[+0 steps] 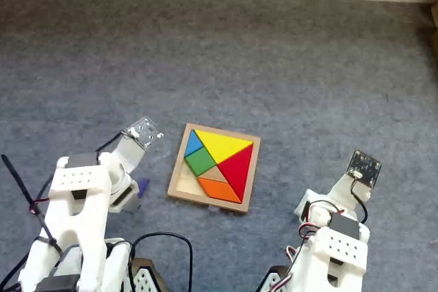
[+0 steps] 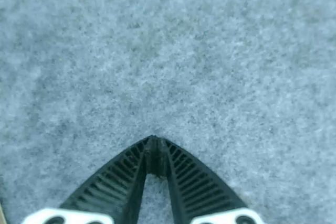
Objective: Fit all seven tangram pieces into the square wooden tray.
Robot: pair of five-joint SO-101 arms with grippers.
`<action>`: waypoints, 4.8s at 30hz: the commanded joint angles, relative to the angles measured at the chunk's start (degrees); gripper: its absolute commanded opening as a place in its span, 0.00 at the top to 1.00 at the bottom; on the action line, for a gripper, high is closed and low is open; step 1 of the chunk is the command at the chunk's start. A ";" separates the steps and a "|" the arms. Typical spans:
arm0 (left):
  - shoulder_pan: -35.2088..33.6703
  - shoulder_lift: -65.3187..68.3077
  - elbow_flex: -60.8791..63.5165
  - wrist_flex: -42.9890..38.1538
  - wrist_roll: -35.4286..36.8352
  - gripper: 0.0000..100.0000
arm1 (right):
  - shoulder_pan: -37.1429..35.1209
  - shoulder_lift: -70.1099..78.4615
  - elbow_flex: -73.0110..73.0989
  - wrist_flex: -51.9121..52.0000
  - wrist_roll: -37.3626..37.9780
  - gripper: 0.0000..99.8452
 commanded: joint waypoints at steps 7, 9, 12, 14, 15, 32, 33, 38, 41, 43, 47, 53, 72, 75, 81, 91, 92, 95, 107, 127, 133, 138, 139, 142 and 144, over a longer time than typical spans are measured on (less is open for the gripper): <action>-0.92 11.03 -7.69 2.11 -0.09 0.76 | 1.63 0.13 0.13 -0.22 0.70 0.99; -0.92 15.16 -10.95 3.60 -0.09 0.77 | 1.63 0.13 0.13 -0.22 0.70 0.99; -0.57 19.82 -14.46 5.36 -0.09 0.82 | 1.63 0.13 0.13 -0.22 0.70 0.99; -0.57 21.14 -15.69 6.07 -0.09 0.84 | 1.63 0.13 0.13 -0.22 0.70 0.99; -0.57 21.32 -15.96 6.07 -0.09 0.85 | 1.63 0.13 0.13 -0.22 0.70 0.99; 3.21 21.23 -31.52 18.64 8.18 0.89 | 1.63 0.13 0.13 -0.22 0.70 0.99; 4.00 21.23 -32.31 19.52 9.14 0.89 | 1.63 0.13 0.13 -0.22 0.70 0.99; 7.96 21.23 -34.33 21.45 11.25 0.89 | 1.63 0.13 0.13 -0.22 0.70 0.99; 8.13 21.23 -34.42 21.36 14.24 0.89 | 1.63 0.13 0.13 -0.13 0.70 0.99; 7.69 21.23 -34.24 21.63 14.33 0.85 | 1.63 0.13 0.13 -0.13 0.70 0.99; 2.95 21.32 -34.33 21.10 14.24 0.78 | 1.63 0.13 0.13 -0.13 0.70 0.99; -1.45 23.52 -31.87 14.51 10.90 0.78 | 1.63 0.13 0.13 -0.13 0.70 0.99; 6.81 39.87 -34.59 14.07 12.84 0.89 | 1.63 0.13 0.13 -0.13 0.70 0.99; 9.01 39.69 -35.03 14.24 15.74 0.94 | 1.63 0.13 0.13 -0.13 0.70 0.99; 12.18 39.60 -39.16 20.84 18.29 1.00 | 1.63 0.13 0.13 -0.13 0.70 0.99; 23.69 25.36 -43.91 31.38 18.90 1.00 | 1.63 0.13 0.13 -0.13 0.70 0.99; 25.98 23.69 -43.91 31.82 18.90 1.00 | 1.63 0.13 0.13 -0.13 0.70 0.99; 32.22 21.93 -43.91 32.00 17.41 0.99 | 1.63 0.13 0.13 -0.13 0.70 0.99; 38.37 41.01 -50.86 31.56 10.02 0.99 | 1.63 0.13 0.13 -0.13 0.70 0.99; 39.34 55.34 -67.03 31.91 9.76 0.87 | 1.63 0.13 0.13 -0.13 0.70 0.99; 36.35 55.16 -71.34 32.18 5.80 0.87 | 1.63 0.13 0.13 -0.13 0.70 0.99; 35.38 55.16 -78.11 38.42 5.89 0.87 | 1.63 0.13 0.13 -0.13 0.70 0.99; 35.30 55.16 -79.52 39.47 5.98 0.87 | 1.63 0.13 0.13 -0.13 0.70 0.99; 33.71 55.16 -83.30 40.18 7.38 0.89 | 1.63 0.13 0.13 -0.13 0.70 0.99; 32.13 55.69 -86.11 40.09 9.23 0.92 | 1.63 0.13 0.13 -0.13 0.70 0.99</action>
